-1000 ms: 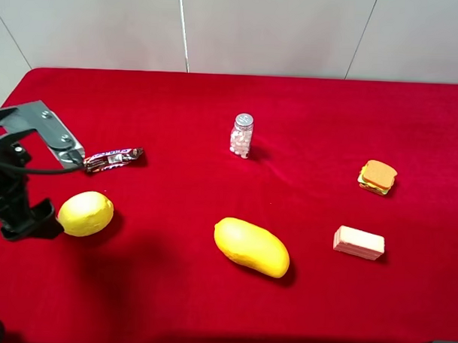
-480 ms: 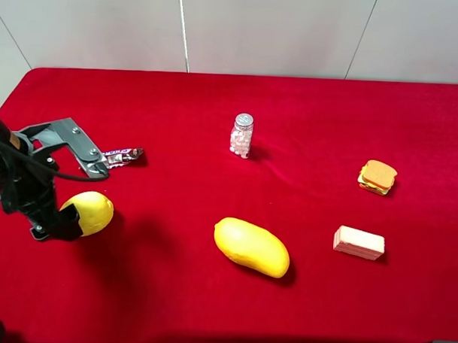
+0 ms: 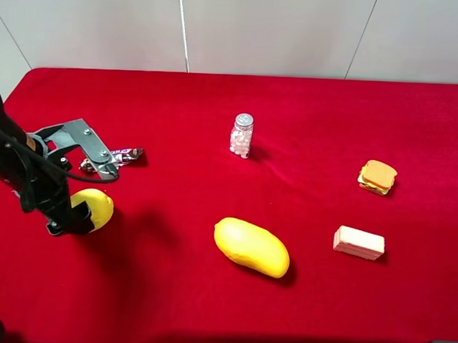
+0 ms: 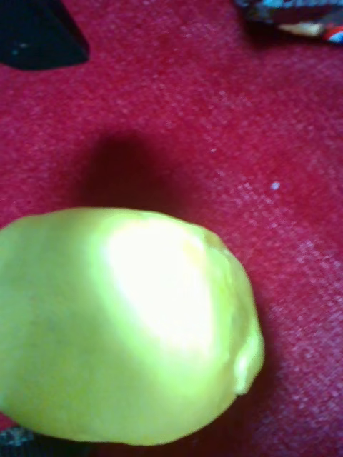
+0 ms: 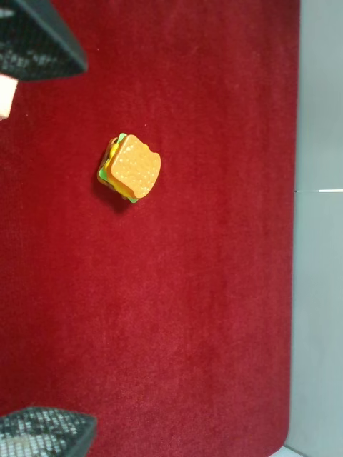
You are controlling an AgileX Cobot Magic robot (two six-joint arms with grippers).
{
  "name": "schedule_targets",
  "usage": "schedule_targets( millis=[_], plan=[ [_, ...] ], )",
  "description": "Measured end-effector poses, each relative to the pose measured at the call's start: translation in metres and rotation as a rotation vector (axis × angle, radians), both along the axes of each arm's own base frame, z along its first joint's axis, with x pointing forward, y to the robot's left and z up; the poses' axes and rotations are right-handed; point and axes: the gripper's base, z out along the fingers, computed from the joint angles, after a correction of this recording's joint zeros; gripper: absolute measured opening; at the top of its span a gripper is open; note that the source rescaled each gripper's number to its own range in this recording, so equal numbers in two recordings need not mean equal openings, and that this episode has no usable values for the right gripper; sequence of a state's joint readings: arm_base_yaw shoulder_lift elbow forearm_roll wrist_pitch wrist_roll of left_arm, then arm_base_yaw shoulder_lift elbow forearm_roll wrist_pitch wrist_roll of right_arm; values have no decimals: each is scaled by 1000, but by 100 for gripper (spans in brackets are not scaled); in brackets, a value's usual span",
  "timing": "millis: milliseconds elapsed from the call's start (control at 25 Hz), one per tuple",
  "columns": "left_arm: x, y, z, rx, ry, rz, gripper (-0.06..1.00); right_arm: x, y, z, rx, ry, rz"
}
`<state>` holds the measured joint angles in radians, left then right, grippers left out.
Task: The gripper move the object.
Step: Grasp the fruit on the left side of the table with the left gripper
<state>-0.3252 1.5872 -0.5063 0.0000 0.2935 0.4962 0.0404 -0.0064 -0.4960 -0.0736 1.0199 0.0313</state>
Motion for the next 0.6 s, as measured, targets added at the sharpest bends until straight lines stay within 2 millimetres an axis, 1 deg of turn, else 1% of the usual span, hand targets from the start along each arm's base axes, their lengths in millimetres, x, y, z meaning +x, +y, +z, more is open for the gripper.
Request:
schedule_targets(
  millis=[240,600],
  plan=[
    [5,-2,-3,-7,-40,-34,100,0,0,0,0,0,0],
    [11,-4,-17,-6,-49,-52,100,0,0,0,0,0,0]
  ],
)
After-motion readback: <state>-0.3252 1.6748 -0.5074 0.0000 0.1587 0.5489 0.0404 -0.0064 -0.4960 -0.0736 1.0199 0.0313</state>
